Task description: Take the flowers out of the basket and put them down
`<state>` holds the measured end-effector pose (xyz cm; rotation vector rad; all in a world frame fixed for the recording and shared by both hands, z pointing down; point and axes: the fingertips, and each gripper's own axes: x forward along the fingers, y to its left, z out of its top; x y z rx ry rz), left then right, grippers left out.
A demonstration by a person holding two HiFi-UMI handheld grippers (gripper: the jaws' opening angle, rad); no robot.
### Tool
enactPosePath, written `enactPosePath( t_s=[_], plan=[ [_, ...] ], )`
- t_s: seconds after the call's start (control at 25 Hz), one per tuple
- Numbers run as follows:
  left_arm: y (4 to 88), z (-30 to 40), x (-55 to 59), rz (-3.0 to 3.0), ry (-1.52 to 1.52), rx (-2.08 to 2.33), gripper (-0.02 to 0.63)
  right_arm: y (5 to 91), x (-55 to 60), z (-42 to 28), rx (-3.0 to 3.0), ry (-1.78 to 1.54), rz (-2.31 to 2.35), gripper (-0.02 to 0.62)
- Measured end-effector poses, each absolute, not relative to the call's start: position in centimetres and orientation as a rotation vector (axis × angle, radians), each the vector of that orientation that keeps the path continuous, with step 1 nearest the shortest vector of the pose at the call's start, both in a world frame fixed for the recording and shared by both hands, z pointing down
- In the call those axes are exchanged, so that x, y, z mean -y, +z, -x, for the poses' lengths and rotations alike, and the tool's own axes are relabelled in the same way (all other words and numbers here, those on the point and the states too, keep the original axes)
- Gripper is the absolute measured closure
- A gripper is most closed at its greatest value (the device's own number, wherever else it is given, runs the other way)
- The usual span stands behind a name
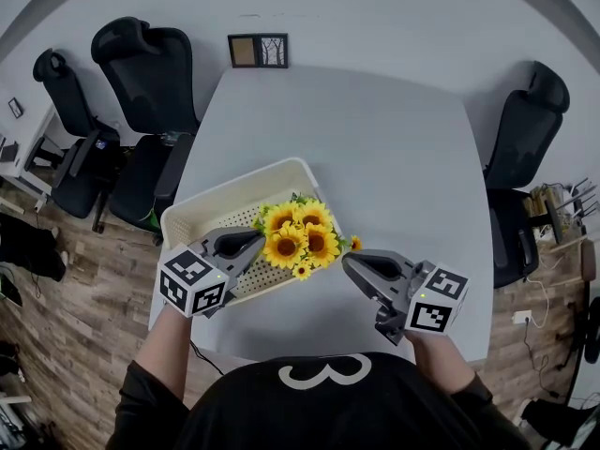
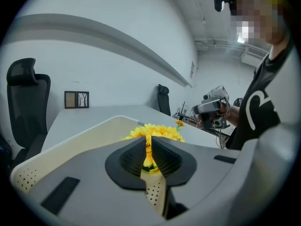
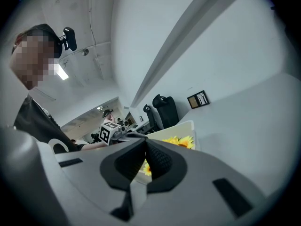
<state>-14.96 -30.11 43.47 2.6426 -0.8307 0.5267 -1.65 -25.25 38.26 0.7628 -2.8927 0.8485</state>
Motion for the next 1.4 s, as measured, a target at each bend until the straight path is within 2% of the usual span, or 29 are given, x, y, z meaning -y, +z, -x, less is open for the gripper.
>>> enactPosePath(
  t_s=[0.12, 0.36, 0.6, 0.8, 1.4],
  plan=[
    [44.5, 15.3, 30.6, -2.657, 0.539, 0.804, 0.504, 38.4, 25.8, 1.5, 2.886, 0.853, -0.765, 0.586],
    [47.5, 15.8, 30.7, -2.671, 0.596, 0.713, 0.381, 38.5, 26.1, 1.3, 2.885, 0.871, -0.763, 0.586],
    [49.4, 15.7, 30.4, -2.649, 0.614, 0.613, 0.31, 38.1, 26.5, 1.2, 2.892, 0.857, -0.769, 0.586],
    [49.3, 16.6, 30.8, -2.607, 0.524, 0.588, 0.272, 38.6, 26.8, 0.8, 2.88, 0.865, -0.777, 0.586],
    [53.1, 13.8, 30.3, -2.596, 0.65, 0.446, 0.27, 39.8, 27.3, -0.5, 2.848, 0.911, -0.822, 0.586]
  ],
)
